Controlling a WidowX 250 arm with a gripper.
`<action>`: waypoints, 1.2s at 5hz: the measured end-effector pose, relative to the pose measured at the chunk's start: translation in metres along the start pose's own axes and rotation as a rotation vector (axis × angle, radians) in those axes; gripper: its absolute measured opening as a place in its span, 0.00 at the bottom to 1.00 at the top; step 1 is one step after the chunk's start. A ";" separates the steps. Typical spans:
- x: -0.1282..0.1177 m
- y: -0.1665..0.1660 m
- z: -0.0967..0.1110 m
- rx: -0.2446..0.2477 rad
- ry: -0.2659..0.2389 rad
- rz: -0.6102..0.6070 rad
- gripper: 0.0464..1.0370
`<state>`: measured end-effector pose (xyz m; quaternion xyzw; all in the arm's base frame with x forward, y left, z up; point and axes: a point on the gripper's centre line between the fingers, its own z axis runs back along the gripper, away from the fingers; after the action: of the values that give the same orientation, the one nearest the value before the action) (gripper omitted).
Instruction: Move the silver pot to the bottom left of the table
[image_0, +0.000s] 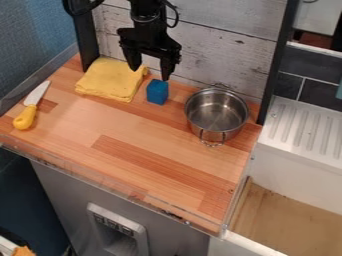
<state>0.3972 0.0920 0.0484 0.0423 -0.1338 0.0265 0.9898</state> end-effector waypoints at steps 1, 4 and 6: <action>-0.008 -0.003 -0.014 -0.013 0.038 0.002 0.96; -0.017 -0.071 -0.013 -0.158 0.032 -0.080 0.96; -0.012 -0.080 -0.025 -0.125 0.085 -0.070 0.96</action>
<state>0.3972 0.0143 0.0155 -0.0161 -0.0913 -0.0145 0.9956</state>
